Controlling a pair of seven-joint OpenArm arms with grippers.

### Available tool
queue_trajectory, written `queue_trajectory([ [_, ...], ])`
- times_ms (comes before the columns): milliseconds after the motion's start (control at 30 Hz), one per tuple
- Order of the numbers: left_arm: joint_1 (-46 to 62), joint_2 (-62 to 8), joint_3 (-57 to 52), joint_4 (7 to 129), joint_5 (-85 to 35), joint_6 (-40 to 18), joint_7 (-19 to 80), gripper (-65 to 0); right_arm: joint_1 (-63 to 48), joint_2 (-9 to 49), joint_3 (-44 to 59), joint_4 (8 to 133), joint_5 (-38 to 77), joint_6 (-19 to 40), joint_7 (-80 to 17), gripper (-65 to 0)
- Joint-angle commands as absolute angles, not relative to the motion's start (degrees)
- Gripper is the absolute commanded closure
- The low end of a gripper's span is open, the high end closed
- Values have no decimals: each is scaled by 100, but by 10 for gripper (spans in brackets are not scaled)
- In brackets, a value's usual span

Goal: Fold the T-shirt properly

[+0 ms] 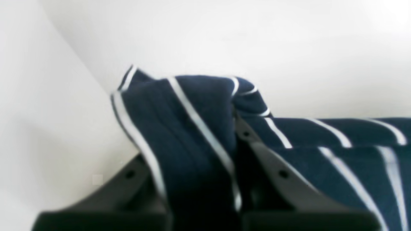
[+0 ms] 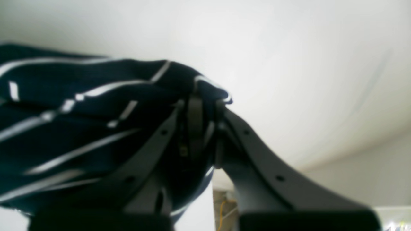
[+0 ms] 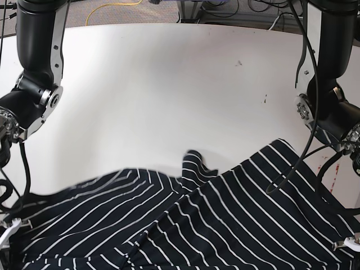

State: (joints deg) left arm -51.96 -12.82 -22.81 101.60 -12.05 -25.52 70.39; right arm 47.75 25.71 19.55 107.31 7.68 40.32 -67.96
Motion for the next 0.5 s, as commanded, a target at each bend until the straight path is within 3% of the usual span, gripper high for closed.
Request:
queue_trajectory([
  [0,-5095,-1358,-2360,10229,-1147,-2527,6888,0,4514,2615,2158,11011,699,4000,-6730,0],
  [300,-3908,-1349,-2571,10246,-1165,-2554,6870,0,2976,2097,2888,11477,699,4000,-6730,0],
  [467,-3319,-1332,-2818,10246,-1165,-2905,6870,0,2308,1798,3231,11609,690,4000,-6730,0],
])
